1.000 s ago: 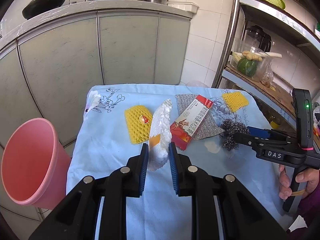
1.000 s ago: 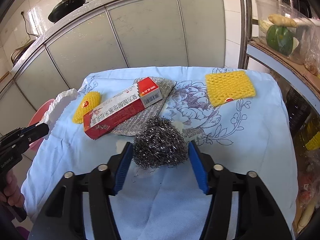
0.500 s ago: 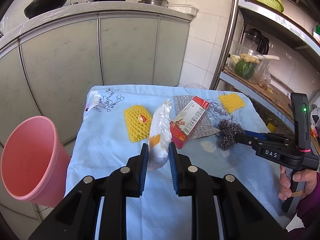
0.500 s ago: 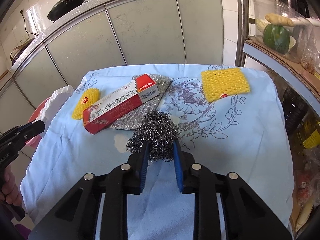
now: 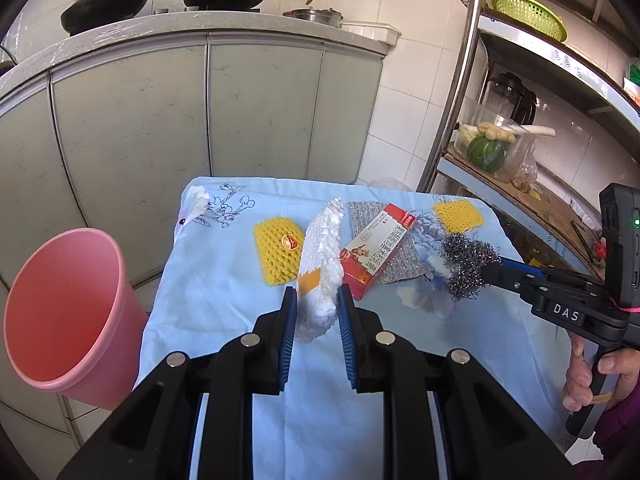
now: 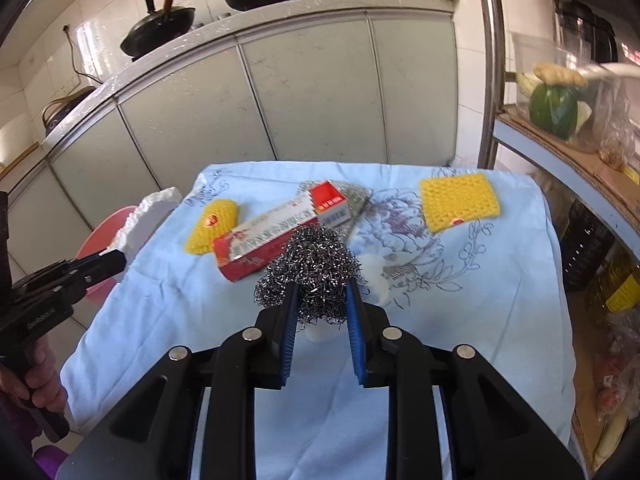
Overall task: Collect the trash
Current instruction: 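Carry the foam strip and steel wool ball over the pink bucket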
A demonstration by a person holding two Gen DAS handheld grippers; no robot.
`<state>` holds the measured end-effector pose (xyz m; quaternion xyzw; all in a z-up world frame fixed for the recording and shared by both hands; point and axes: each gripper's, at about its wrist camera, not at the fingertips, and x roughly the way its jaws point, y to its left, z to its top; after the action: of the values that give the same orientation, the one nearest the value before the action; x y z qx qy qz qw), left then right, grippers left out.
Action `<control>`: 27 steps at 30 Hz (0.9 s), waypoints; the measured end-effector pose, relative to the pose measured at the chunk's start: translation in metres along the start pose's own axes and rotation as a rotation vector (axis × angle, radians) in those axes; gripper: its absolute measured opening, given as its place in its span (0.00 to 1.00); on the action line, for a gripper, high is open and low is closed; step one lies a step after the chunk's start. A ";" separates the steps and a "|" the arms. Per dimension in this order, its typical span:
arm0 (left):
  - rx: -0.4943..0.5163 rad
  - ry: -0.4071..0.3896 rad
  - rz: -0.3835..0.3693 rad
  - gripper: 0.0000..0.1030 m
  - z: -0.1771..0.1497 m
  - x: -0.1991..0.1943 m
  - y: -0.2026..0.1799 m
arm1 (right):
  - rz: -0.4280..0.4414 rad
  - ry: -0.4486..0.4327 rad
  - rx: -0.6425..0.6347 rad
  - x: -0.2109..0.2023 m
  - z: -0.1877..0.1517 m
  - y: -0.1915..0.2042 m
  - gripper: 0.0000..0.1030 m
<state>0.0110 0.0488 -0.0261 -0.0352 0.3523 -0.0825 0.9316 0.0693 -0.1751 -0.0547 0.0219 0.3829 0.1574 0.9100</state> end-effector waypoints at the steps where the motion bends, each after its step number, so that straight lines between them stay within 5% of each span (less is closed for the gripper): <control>1: -0.001 -0.003 0.001 0.19 0.000 -0.001 0.000 | 0.007 -0.004 -0.006 -0.001 0.001 0.003 0.23; 27: -0.082 -0.068 0.127 0.20 0.002 -0.037 0.035 | 0.120 -0.040 -0.174 0.009 0.029 0.092 0.23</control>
<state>-0.0101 0.0896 -0.0047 -0.0535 0.3251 -0.0074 0.9441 0.0711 -0.0828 -0.0258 -0.0314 0.3474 0.2436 0.9050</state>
